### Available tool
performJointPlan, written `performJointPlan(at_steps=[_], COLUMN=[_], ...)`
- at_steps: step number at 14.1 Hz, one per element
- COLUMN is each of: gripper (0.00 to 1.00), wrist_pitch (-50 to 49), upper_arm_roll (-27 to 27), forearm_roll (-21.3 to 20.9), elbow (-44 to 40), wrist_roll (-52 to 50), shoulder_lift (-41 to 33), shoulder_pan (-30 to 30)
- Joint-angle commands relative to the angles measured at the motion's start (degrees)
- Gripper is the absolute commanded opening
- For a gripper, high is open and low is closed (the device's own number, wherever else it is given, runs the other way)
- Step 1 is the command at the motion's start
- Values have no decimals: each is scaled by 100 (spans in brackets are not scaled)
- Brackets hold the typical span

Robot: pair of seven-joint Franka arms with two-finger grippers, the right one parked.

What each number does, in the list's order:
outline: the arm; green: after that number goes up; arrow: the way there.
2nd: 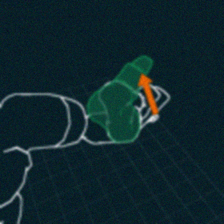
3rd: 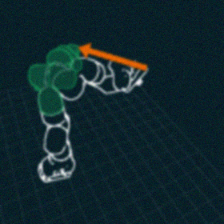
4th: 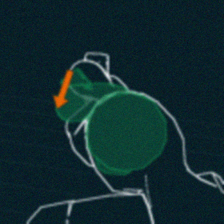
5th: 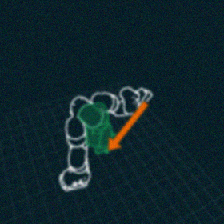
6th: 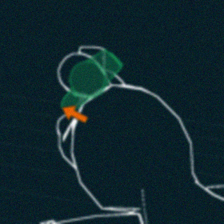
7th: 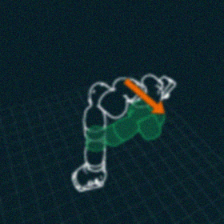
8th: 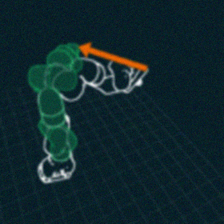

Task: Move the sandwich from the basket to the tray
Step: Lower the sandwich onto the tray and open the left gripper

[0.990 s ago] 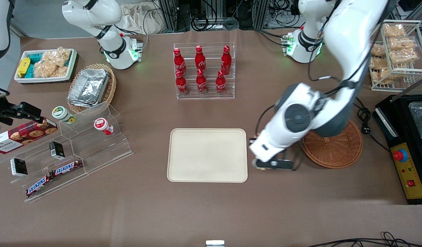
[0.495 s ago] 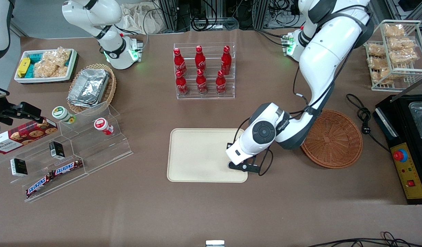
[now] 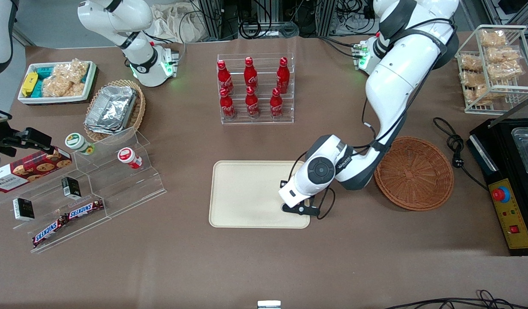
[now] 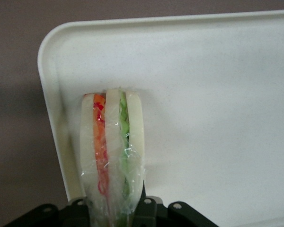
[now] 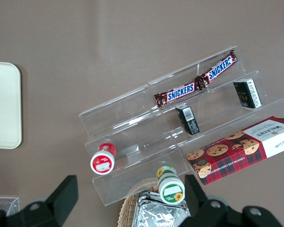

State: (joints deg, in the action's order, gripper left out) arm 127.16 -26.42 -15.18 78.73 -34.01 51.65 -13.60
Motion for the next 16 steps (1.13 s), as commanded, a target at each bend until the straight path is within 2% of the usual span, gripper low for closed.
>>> performJointPlan(at_steps=[1, 5, 11, 16], gripper=[99, 99, 99, 99], wrist_pitch=[-260, -1612, -2369, -3407], upper_arm_roll=[163, 172, 128, 145], forearm_roll=[-64, -55, -2, 24], elbow=[-156, -683, -737, -649], wrist_roll=[-264, -255, -159, 1350], shoulder_lift=[-190, -708, -1569, -2237], shoulder_pan=[-161, -109, 892, 1771])
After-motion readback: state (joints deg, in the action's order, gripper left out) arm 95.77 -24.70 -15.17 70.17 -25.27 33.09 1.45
